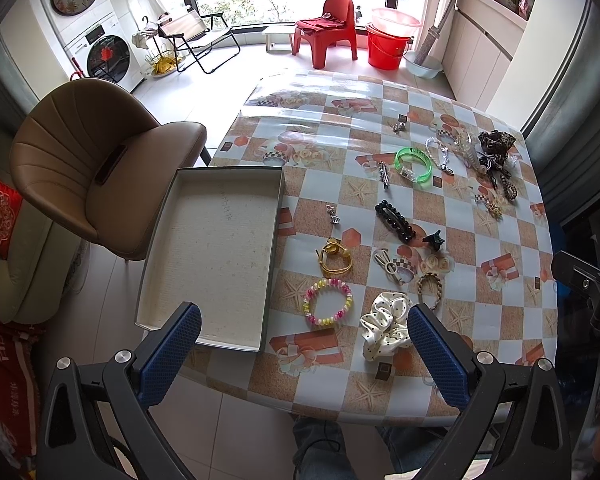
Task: Organize jewelry
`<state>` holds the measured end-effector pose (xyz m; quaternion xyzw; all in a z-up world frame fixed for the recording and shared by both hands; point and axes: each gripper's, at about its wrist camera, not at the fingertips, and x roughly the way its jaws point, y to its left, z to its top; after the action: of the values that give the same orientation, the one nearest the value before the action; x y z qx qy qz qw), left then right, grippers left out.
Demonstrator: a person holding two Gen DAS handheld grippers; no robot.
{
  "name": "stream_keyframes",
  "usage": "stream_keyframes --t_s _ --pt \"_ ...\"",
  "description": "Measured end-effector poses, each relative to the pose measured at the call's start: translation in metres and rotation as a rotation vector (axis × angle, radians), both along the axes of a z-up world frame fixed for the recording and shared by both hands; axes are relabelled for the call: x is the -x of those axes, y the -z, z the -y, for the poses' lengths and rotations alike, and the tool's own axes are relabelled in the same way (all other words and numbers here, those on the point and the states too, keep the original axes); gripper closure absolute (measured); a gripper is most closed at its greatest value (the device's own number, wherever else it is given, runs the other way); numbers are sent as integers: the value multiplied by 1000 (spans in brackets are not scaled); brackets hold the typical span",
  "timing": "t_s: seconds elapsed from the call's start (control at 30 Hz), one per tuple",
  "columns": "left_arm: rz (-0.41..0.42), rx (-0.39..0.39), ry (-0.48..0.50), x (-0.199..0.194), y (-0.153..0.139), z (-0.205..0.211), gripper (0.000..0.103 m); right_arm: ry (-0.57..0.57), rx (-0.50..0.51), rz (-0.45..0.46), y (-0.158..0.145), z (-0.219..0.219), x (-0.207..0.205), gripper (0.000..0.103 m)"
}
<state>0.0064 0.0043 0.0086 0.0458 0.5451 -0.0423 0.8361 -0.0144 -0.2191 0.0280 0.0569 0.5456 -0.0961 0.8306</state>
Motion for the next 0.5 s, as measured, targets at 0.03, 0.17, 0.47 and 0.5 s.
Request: stream_keyframes --t_s 0.03,0.17,0.47,0.5 --pt "-2 1 1 0 0 0 0 0 0 -1 0 0 0 0" --pt "-22 8 -1 1 8 -4 0 -1 -17 -21 6 2 1 0" --pt "-132 51 0 -14 54 -4 0 8 -57 -127 51 15 0 0" --pt "-143 54 0 -17 60 -2 0 10 -60 -141 56 17 -4 0"
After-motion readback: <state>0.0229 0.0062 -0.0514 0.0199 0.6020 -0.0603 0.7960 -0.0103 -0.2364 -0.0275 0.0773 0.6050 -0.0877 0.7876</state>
